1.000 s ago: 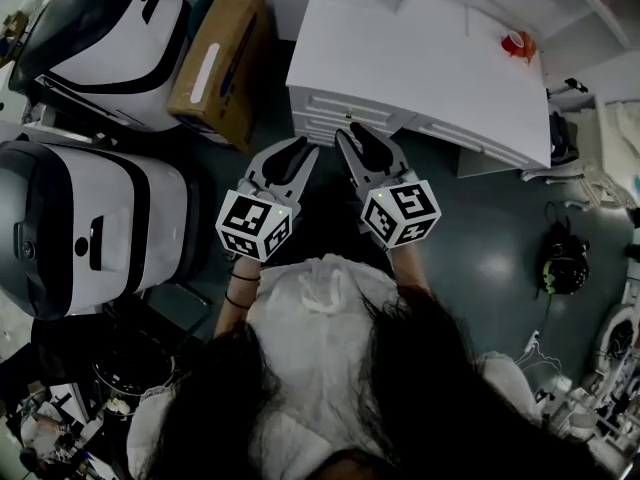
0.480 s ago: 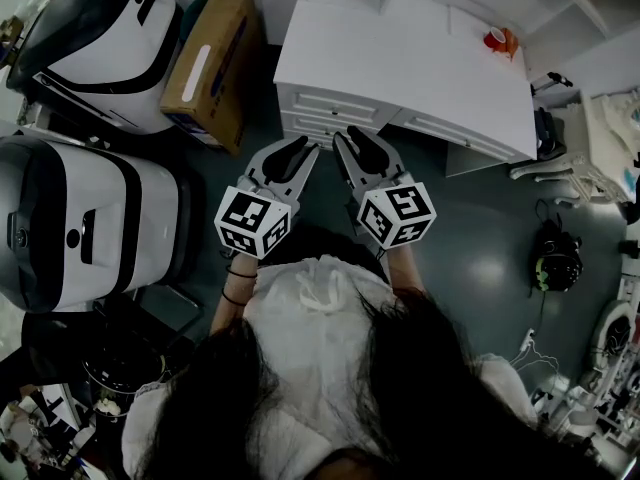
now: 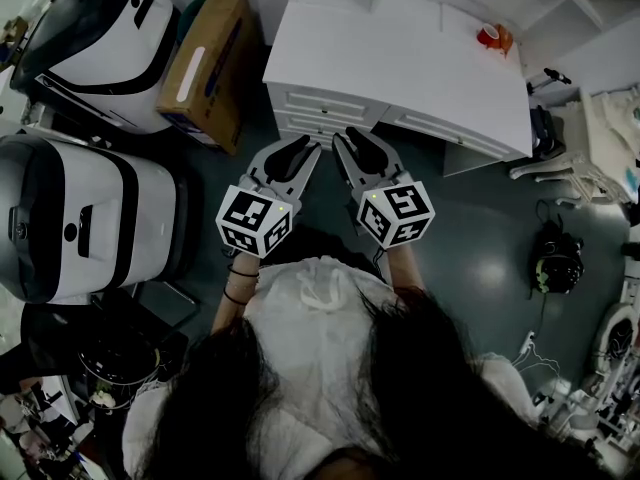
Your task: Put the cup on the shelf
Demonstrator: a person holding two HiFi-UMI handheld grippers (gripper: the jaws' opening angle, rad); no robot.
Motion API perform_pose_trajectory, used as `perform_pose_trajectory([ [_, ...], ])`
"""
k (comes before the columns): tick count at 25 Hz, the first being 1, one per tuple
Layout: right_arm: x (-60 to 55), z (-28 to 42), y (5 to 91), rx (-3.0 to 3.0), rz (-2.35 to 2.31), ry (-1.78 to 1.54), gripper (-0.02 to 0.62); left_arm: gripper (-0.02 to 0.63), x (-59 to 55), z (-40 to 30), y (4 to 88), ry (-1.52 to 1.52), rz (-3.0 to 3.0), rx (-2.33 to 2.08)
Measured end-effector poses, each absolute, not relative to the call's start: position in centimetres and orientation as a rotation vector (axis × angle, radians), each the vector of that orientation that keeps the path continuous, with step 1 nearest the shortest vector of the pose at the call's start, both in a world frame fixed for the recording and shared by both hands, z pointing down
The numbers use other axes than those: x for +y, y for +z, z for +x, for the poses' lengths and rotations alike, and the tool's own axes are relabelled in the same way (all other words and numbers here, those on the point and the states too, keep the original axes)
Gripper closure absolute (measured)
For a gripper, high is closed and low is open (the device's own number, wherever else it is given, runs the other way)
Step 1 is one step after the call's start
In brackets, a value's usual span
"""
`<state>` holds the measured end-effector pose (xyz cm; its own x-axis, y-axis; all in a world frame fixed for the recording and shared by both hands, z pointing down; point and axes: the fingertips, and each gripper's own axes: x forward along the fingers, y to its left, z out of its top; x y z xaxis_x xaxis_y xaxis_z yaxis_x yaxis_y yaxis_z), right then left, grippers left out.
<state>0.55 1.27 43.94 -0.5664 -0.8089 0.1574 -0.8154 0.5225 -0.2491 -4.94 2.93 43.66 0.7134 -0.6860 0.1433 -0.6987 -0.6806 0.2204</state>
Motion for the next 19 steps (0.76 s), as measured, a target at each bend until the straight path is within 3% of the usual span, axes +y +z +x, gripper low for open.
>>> perform_pose_trajectory([
  [19, 1.7, 2.9, 43.5, -2.735, 1.483, 0.450, 0.488, 0.515, 3.0, -2.4, 42.7, 0.097, 2.710, -1.081],
])
